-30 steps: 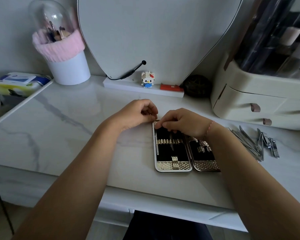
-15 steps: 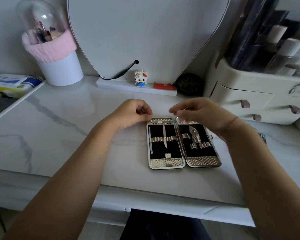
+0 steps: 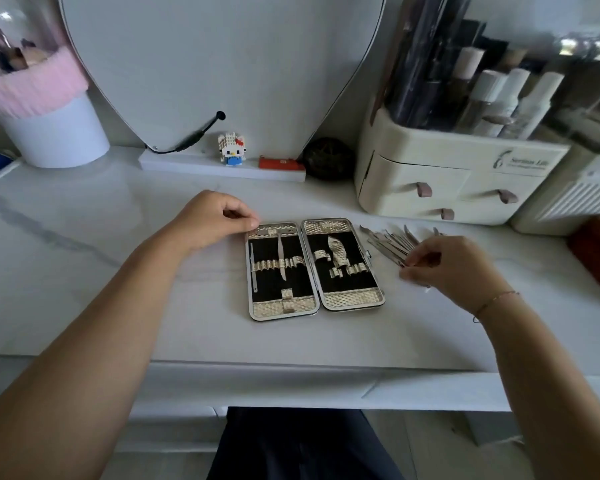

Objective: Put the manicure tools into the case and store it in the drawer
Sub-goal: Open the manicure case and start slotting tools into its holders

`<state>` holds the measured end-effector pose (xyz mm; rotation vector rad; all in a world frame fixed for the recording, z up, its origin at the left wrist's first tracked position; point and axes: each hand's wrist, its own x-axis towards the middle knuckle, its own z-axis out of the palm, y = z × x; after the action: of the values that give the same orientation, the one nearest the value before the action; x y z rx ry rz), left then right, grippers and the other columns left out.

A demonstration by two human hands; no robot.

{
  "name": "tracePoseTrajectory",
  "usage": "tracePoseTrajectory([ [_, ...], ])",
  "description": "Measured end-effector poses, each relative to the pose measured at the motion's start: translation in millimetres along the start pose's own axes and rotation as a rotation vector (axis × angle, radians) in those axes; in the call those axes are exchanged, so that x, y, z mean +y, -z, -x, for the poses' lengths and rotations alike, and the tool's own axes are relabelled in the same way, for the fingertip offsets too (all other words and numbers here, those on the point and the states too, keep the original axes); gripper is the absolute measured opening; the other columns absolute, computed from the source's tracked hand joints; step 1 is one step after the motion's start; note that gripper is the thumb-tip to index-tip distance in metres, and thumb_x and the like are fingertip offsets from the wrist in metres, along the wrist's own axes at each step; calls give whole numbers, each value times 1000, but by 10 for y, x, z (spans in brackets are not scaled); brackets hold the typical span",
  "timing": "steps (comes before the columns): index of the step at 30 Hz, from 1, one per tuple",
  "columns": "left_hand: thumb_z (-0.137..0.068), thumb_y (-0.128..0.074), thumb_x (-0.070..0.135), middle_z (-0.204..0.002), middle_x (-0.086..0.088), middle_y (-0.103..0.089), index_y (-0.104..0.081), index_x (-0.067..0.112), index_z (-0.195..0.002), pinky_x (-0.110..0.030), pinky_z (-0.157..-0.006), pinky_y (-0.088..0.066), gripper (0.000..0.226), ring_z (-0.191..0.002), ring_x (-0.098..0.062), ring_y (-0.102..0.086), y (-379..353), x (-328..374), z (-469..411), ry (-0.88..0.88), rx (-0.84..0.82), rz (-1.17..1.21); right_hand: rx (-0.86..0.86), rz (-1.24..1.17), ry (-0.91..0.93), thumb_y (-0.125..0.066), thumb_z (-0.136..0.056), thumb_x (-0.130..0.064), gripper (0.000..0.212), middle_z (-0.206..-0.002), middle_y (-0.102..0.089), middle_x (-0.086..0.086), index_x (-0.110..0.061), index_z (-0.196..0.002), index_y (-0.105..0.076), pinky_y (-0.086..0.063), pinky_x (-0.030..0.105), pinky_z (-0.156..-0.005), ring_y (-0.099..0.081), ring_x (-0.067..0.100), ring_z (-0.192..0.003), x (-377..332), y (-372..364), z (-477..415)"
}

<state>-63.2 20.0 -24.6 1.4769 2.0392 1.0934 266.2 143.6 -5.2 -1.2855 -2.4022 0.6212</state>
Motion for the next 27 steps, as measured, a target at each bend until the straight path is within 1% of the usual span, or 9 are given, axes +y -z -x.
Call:
tracePoseTrajectory([
  [2,-77,-76,14,-66,31,-66,-71,29,-78,3,-64,-36,16,-64,15,-57,0,-7,1,-1,1,1,3,1,-9,-81,-67,-19,11,-65,-66,0,-15,-71,-72,-48,26,-64,-60,15,-64,-4,-4,6],
  [5,-77,-76,15,-67,29,-68,-72,28,-78,3,-65,-37,14,-66,14,-58,-13,-15,3,9,8,21,15,38,-11,-77,-71,-21,7,-65,-64,-2,-16,-71,-72,-42,22,-59,-57,12,-63,-15,-13,-2],
  [8,-76,-76,16,-69,28,-69,-72,29,-77,2,-67,-38,14,-68,13,-59,-4,-17,4,14,12,25,33,40,-9,-72,-76,-19,6,-64,-62,-2,-15,-72,-71,-40,26,-59,-54,13,-63,-25,-18,3],
  [11,-76,-76,15,-69,21,-71,-72,29,-77,1,-67,-39,15,-67,11,-58,0,-8,7,21,10,35,66,-6,31,-68,-80,-19,10,-59,-59,-4,-16,-71,-69,-39,24,-56,-50,10,-57,-44,-16,-1],
  [15,-79,-74,18,-81,12,-71,-72,26,-83,-2,-67,-41,9,-67,8,-58,-35,60,16,8,76,81,53,-259,78,-65,-84,-24,14,-51,-55,-7,-19,-71,-66,-37,14,-50,-44,4,-45,-271,1,-84],
  [18,-83,-70,26,-87,9,-72,-73,22,-89,-5,-70,-43,8,-73,6,-59,-63,162,34,-18,154,161,-66,-506,124,-64,-86,-23,13,-53,-58,-10,-18,-74,-67,-40,10,-54,-49,1,-51,-597,-87,-198],
  [22,-82,-66,35,-89,2,-74,-74,21,-91,-19,-85,-49,19,-90,-9,-67,-115,305,100,-26,54,294,-192,-768,137,-67,-82,-12,4,-66,-64,-1,-8,-82,-69,-46,9,-58,-56,0,-55,-1027,-323,-371],
  [24,-76,-67,38,-86,-1,-75,-74,19,-91,-22,-85,-51,26,-88,-11,-69,-156,371,134,-39,4,398,-213,-834,130,-70,-79,-8,3,-67,-65,2,-8,-79,-67,-48,10,-58,-58,1,-55,-1156,-434,-433],
  [27,-70,-72,30,-84,0,-76,-74,20,-89,-21,-80,-52,22,-83,-10,-69,-208,427,156,-63,-24,479,-231,-878,140,-75,-73,-6,13,-67,-65,3,-10,-77,-63,-48,15,-56,-58,10,-59,-1166,-575,-478],
])
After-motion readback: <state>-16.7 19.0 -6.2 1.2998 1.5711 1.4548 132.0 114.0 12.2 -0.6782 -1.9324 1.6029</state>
